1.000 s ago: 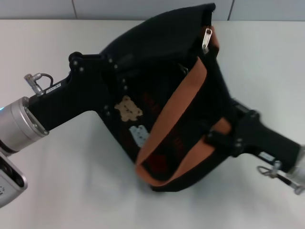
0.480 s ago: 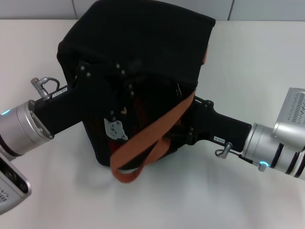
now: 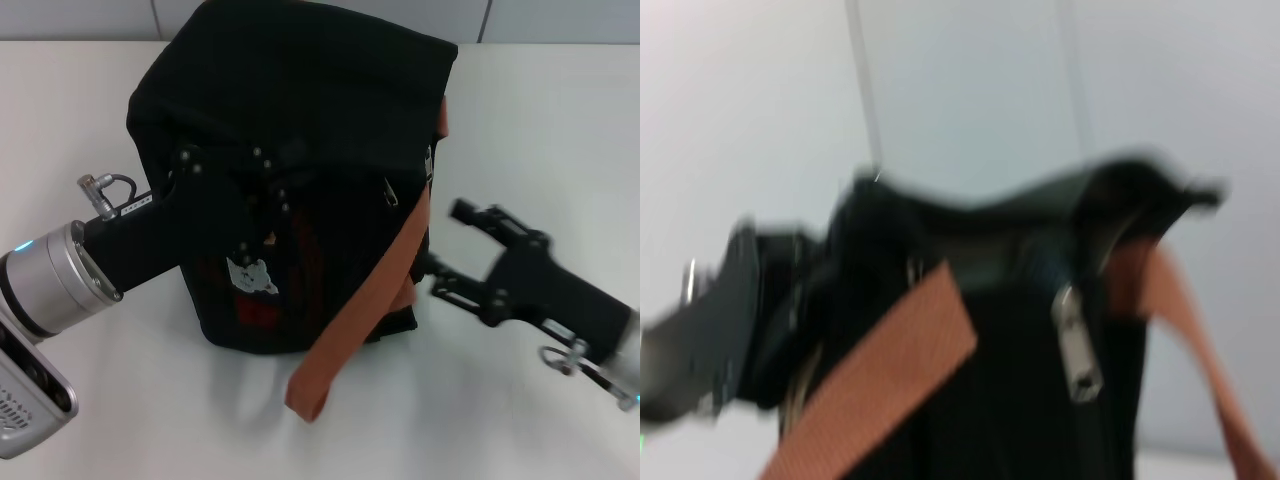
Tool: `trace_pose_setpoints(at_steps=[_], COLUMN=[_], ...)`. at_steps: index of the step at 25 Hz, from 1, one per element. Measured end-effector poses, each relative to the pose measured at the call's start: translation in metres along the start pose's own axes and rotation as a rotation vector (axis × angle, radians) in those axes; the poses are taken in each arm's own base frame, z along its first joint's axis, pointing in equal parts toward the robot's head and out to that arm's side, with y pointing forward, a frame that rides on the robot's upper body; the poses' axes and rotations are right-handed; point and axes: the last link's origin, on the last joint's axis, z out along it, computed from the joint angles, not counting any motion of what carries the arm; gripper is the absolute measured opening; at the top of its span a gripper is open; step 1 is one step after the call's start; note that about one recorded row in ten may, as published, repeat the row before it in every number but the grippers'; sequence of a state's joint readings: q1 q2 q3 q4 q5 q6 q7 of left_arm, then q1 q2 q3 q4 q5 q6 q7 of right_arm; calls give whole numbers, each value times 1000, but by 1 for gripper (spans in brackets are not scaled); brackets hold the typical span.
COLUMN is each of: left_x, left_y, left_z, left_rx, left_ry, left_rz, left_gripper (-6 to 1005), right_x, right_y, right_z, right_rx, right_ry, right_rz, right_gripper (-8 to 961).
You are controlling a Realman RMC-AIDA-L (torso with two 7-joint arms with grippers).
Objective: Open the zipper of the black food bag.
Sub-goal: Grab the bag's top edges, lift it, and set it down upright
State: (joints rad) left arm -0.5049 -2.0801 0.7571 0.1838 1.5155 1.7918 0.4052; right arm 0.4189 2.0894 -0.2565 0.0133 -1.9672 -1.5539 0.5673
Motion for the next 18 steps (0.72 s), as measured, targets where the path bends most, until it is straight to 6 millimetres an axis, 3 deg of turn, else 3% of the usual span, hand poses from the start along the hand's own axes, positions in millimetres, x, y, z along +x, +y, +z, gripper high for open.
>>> trace_pose_setpoints(at_steps=[2,7,11,12,18], left_x=[-1,-1,-1,-1,0], left_y=[1,1,1,1,2], left_z=[0,0,0,0,-2], left_rx=[-2,-3,-3,-3,5], left_ry=[-7,-10,-10,-10,-13], left_rz=[-2,-1,-2,-3,-6], left_gripper=[87,87,87,87,87], right_x=[-4,-13,-18,-19,-16], right_y=[4,5,12,16,23], right_z=[-22,-38,-26,-14,8], right_rx=[74,208,262,251,238], right_ry=[-89,-215,-268,-274,-234], right_rz=[-10,-78,-233,-299,-423], right_gripper=[825,824,823,823,822])
